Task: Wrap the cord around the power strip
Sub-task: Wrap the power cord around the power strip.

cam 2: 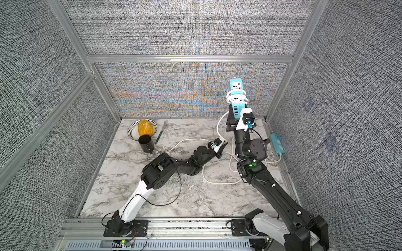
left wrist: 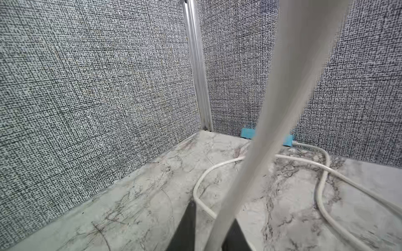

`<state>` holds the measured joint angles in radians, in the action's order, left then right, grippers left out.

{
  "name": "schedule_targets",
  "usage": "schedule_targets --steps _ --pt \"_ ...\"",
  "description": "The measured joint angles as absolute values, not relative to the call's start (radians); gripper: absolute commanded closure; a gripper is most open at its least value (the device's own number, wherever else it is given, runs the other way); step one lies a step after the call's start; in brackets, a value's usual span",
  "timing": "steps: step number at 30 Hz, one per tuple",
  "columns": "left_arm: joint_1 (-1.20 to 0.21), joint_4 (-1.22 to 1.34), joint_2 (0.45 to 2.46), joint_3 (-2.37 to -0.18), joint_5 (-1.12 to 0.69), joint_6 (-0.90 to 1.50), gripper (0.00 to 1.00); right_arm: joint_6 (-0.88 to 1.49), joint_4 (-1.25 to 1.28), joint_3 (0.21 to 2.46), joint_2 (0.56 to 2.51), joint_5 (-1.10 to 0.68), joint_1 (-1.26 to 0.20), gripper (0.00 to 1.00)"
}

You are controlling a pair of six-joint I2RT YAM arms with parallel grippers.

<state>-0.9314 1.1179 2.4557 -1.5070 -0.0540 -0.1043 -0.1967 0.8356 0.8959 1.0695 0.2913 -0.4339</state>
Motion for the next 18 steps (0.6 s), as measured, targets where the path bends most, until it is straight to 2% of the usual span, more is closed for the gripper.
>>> schedule_targets --steps 3,6,13,18 --pt "-0.931 1.116 2.447 -1.494 -0.082 -0.104 1.00 -0.192 0.837 0.900 1.073 0.294 -0.430 1.00" --pt "-0.931 1.102 2.372 -1.379 -0.116 -0.107 1.00 -0.191 0.818 0.919 1.085 0.295 -0.404 1.00" --pt "-0.927 1.041 1.933 -0.942 -0.130 -0.225 1.00 -0.161 0.722 0.947 1.127 0.265 -0.249 1.00" --pt "-0.927 0.836 1.634 -0.827 -0.066 -0.350 1.00 -0.157 0.626 0.960 1.172 0.197 -0.190 1.00"
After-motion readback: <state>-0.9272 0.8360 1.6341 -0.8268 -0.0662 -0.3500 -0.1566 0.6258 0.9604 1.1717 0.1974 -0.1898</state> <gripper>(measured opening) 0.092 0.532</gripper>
